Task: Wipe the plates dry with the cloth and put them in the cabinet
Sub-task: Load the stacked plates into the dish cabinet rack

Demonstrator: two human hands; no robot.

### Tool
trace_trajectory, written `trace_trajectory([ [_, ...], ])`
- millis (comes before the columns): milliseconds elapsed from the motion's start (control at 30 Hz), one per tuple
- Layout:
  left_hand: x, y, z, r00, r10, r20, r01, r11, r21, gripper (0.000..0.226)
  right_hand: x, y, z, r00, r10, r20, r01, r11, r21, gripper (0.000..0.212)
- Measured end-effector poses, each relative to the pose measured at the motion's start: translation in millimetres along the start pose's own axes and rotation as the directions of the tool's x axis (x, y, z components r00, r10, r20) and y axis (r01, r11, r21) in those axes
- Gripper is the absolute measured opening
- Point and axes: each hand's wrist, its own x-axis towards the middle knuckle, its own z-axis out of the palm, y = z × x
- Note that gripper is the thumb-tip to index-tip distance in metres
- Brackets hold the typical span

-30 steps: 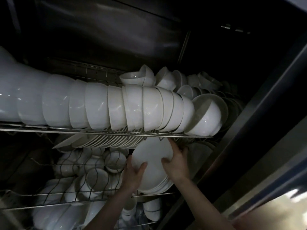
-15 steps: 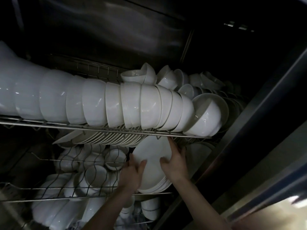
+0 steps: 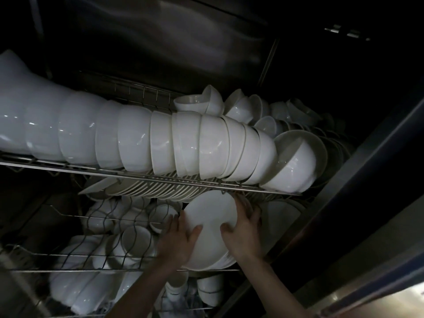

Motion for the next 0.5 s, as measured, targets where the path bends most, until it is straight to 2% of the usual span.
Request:
trace_trajectory([
  [33,0.9,-2.3,0.2,1.000,0.000,0.022,-0.001,0.999,0.045,0.095,-0.5,-0.3,1.3,1.000,0.012,0.009,-0.012,0.999,-0.046,0.088],
  [100,2.2,-4.8,0.8,0.998,-0.045,0.034,0.045,0.999,0.000,0.087,-2.2,-1.5,4.4,0.999,0.022,0.025,-0.018,0.991,-0.134,0.090],
  [333,8.8,-17.0,-4.1,0.991,-0.059,0.118,0.056,0.998,0.025,0.084,-5.4,-1.4,15.5,1.000,-0.001,0.018,0.006,0.966,-0.258,0.089],
  [433,8.5,-20.7,-13.6,0.995,-0.069,0.078,0.068,0.998,0.011,0.085,-6.9,2.8,16.4,0.999,-0.040,0.026,0.046,0.955,-0.294,0.086],
  [500,3.8,-21.6,-18.3,1.000,-0.020,0.016,0.021,1.000,-0.019,0.083,-9.2,6.0,15.5,0.997,-0.070,0.036,0.078,0.946,-0.315,0.086],
])
